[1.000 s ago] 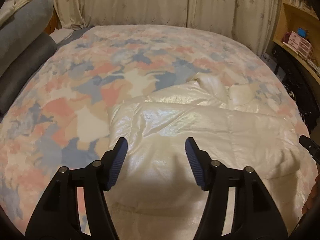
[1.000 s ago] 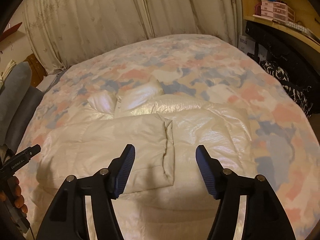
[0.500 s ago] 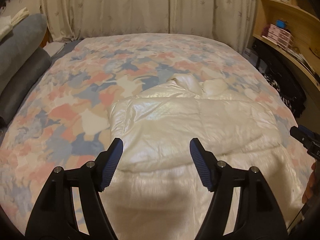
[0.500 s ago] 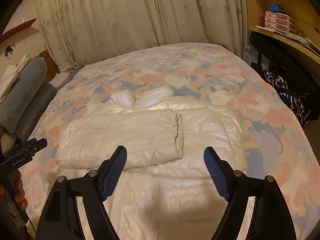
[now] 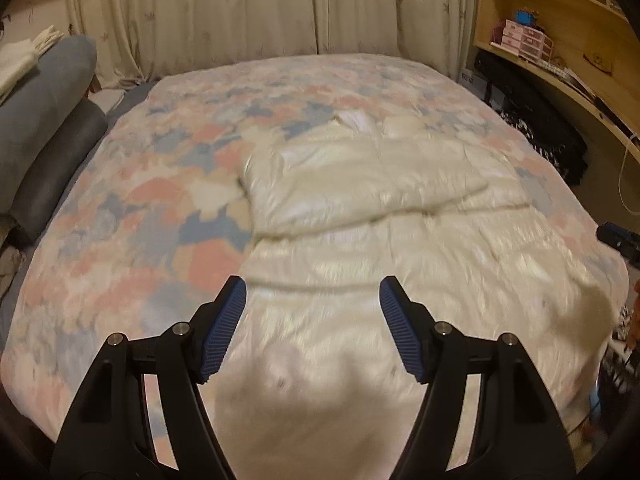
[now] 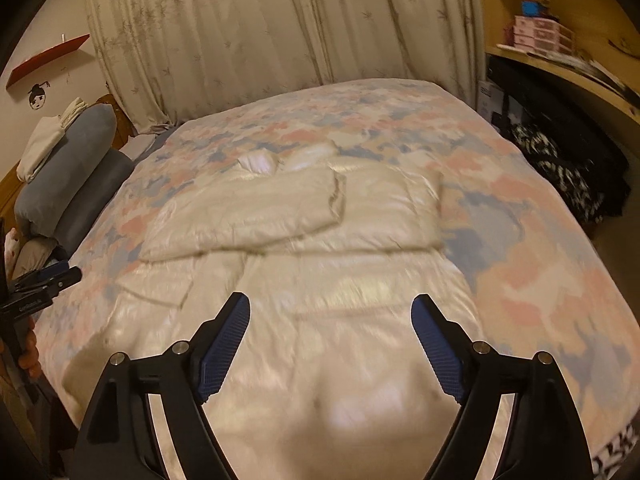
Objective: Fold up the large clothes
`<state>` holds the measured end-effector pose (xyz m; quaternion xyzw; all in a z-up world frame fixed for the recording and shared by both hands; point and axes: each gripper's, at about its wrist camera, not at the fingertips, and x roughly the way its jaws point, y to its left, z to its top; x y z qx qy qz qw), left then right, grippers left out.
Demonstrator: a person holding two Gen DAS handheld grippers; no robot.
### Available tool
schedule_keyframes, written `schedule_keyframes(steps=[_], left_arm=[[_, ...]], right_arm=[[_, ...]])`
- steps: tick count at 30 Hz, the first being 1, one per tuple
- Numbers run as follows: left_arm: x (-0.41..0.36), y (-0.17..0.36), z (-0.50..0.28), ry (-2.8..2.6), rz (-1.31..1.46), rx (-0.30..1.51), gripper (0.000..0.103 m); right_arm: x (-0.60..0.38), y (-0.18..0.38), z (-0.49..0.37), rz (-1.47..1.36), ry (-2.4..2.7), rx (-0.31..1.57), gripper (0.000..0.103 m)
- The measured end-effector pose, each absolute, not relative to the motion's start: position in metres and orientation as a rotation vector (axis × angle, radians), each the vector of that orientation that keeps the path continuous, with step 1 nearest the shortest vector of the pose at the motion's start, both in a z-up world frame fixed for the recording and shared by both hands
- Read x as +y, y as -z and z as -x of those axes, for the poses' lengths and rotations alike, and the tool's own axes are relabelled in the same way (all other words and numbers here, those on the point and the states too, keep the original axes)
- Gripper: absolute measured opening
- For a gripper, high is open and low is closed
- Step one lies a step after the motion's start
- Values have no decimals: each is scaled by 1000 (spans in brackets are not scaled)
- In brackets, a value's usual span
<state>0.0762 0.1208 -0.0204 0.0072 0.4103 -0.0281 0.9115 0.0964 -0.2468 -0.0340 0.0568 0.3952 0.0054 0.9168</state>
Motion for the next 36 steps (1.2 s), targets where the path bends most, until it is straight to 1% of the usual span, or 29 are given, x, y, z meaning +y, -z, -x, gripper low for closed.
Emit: schedule_keyframes(steps=[5,9,16,22,23,25,27,30,32,33,34,35,36], left_arm=[[153,43,-34,108,35,920,67],[191,73,-10,86,124,970,67],[246,129,2,78,392,1052,67],[258,155,8,145,553,1047,67],[256,158,7,148,564,1048,67],[249,161,7,139,552,1036,72],[240,163,5,145,544,1022,81],[225,168,0,154,542,1010,83],[214,171,-3,151,539,1005,83],[209,172,-4,146,534,1000,83],[205,172,-6,141,531,994,83],[201,171,-6,135,530,988,76],[198,171,-6,125,536,986,56]], right_arm=[[-285,46,-48,-173,34,837,84],[-322,67,-13,-253,102,870,85],[-379,113,28,-392,215,939,85],[-390,144,41,-510,191,959,85],[-388,147,41,-515,184,958,85],[-378,153,39,-503,172,942,85],[-370,157,38,-489,150,928,85],[-358,161,34,-464,125,914,84],[-348,162,29,-457,100,904,77],[-346,163,29,-470,70,901,65],[-342,163,25,-484,49,899,55],[-341,163,24,-496,35,894,52],[-338,161,20,-500,27,892,45]])
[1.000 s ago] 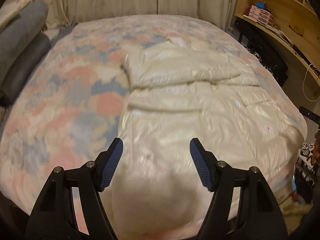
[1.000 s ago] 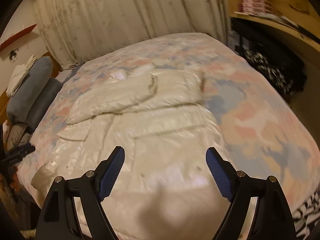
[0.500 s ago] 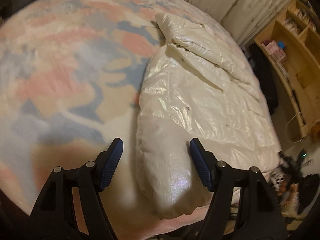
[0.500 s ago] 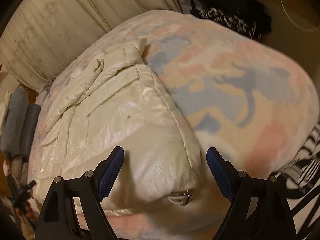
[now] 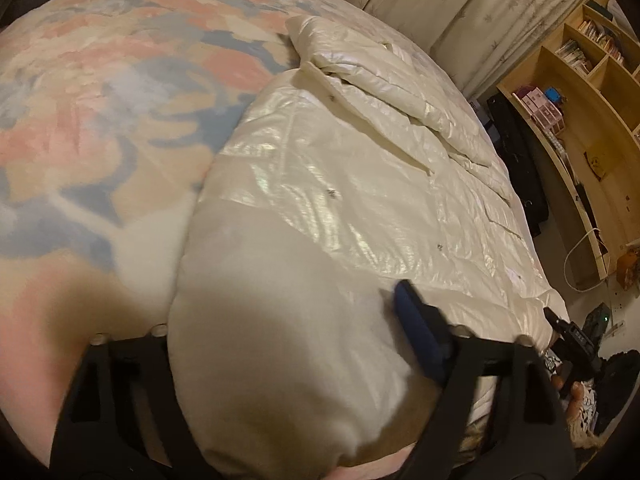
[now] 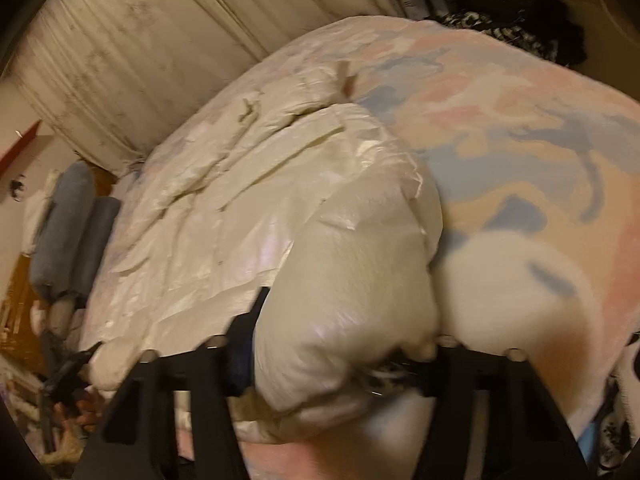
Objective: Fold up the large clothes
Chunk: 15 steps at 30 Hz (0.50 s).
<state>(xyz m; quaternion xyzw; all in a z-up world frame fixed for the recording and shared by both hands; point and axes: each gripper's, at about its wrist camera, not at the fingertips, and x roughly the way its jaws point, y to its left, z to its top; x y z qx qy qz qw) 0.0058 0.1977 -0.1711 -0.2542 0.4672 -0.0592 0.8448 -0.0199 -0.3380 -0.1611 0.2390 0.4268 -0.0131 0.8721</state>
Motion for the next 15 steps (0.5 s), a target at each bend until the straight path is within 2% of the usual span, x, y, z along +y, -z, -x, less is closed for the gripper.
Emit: schedule_keyframes(steps=[3,6,9,15], left_arm=[[195,167,-4,64,612,968,29],[188,152,1,10,592,951,16],[168,125,9,-27,482,930,13],[156,78,43,-27,456,909,13]], right_arm=[[-332,155,19,-482,23,880,34],[-327,142,23,-460,27,851,27],[-324,122,28,-453,29,804,24],[-329,74,52,-477,13,698,24]])
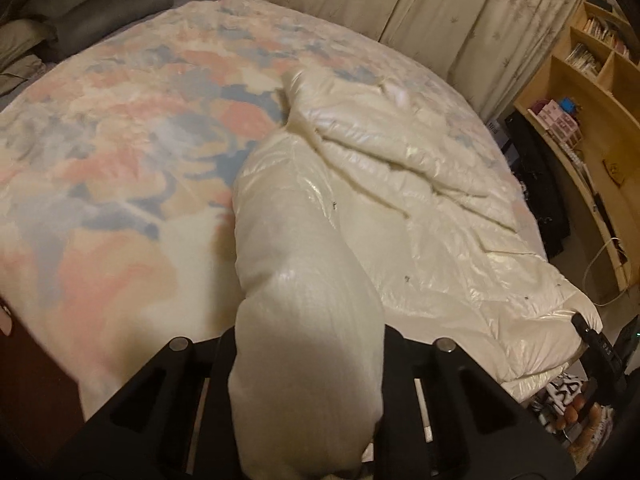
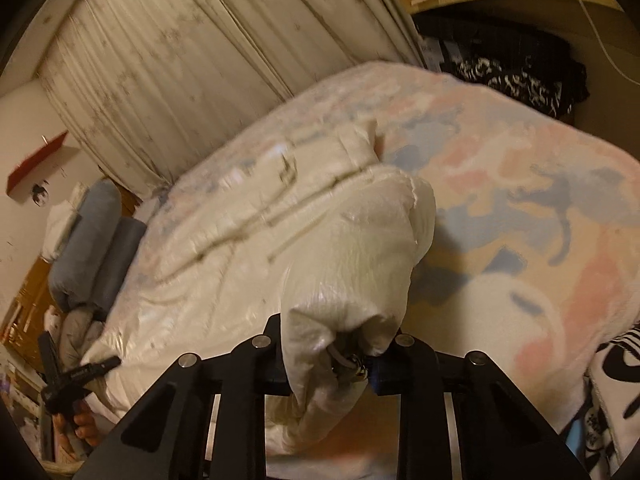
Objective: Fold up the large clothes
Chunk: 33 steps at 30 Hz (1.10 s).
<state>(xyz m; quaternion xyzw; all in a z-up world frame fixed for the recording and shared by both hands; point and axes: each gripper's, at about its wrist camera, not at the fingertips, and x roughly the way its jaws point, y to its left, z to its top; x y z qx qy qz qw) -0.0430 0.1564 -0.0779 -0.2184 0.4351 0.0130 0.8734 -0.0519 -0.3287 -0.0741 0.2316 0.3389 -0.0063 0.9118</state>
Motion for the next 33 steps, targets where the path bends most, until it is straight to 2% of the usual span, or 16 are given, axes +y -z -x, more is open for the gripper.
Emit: schedule_keyframes(steps=[10,16,23,26,29,33], left_arm=[[183,18,76,34,577,857,13],[198,1,16,48,654,814,13],[210,-1,-102,21,679,800,15],[213,7,-165,7,671,816,18],[221,25,-227,-27,698,845,25],[232,58,-299,-56,738,891,38]], right_arm=[[-340,26,63,-518,-28,601,24],[-351,4,-2,-601,-1,587,25],[-353,-16,-129,-594,49,546,30],[-353,-14,-201,-576,72,569,36],[-354,-10,-276,-533,100,598,43],[-365,13,-370,-554,106,646,68]])
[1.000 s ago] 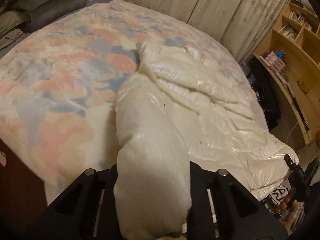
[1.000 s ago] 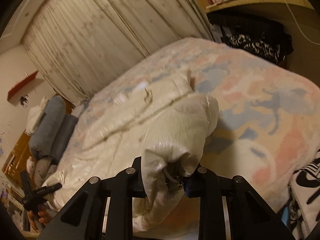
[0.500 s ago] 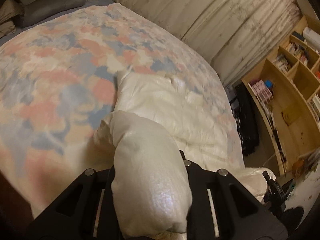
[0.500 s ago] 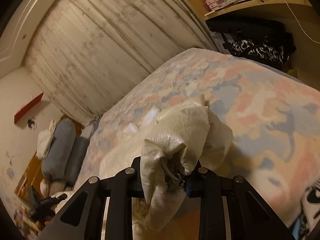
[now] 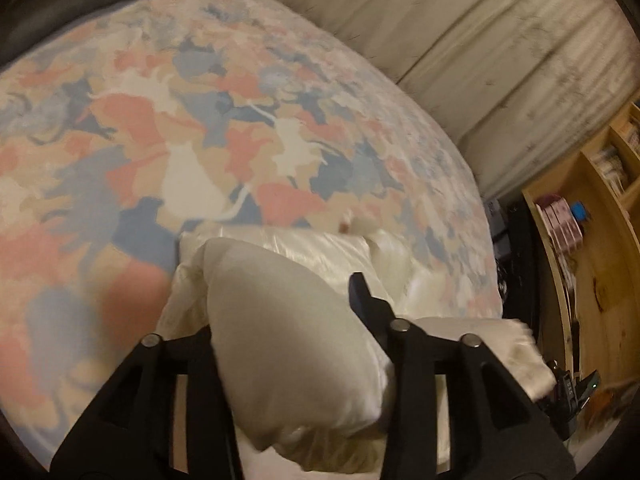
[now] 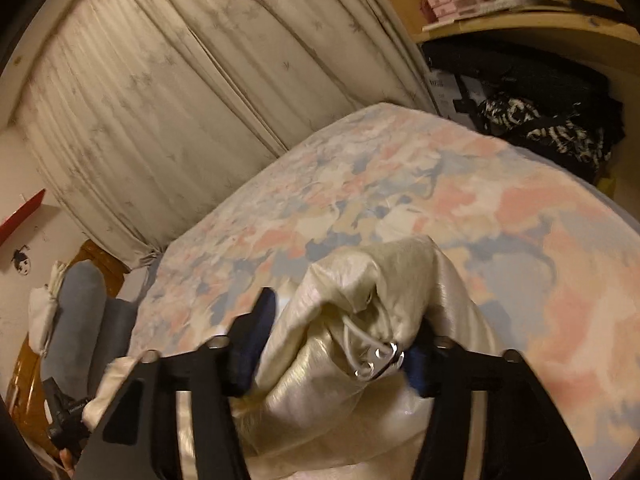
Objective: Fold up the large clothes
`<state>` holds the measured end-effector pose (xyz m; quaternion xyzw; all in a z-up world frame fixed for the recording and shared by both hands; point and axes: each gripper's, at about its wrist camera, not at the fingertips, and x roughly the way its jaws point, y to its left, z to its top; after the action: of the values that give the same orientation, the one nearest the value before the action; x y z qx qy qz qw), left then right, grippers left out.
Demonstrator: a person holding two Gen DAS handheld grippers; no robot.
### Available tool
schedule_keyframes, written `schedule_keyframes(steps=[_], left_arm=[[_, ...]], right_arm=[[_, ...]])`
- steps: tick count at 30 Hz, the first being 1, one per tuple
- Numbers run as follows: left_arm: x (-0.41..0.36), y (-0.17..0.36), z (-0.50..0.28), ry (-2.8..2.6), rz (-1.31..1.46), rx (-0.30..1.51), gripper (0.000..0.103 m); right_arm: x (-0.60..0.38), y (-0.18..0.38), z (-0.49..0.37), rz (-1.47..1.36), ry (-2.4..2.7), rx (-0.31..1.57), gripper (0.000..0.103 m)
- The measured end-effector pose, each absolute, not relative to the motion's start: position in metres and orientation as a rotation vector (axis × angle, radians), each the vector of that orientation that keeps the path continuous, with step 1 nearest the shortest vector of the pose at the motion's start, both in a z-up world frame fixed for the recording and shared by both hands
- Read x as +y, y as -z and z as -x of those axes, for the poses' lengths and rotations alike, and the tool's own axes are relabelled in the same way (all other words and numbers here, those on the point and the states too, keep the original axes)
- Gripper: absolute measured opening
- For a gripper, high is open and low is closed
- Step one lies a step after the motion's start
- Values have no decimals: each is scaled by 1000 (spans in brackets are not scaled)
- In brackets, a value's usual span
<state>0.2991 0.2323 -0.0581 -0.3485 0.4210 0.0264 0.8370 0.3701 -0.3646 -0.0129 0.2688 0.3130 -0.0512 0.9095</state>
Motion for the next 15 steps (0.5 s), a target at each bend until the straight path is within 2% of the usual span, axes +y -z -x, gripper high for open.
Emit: schedule_keyframes(steps=[1,6,11,15], left_arm=[[234,68,-313,-59,750,906,39],[237,104,-353,-77,772,955,44],[239,96,-368,-31,791,930,57],[238,82,-375,-44,767,939,58]], right_arm=[[-371,22,-392,-569,107,653,73],[-382,63,-460,-559,117,683,76],[-370,94,-493,-465,92,722,77],[-357,113,-484,-447,59,742,77]])
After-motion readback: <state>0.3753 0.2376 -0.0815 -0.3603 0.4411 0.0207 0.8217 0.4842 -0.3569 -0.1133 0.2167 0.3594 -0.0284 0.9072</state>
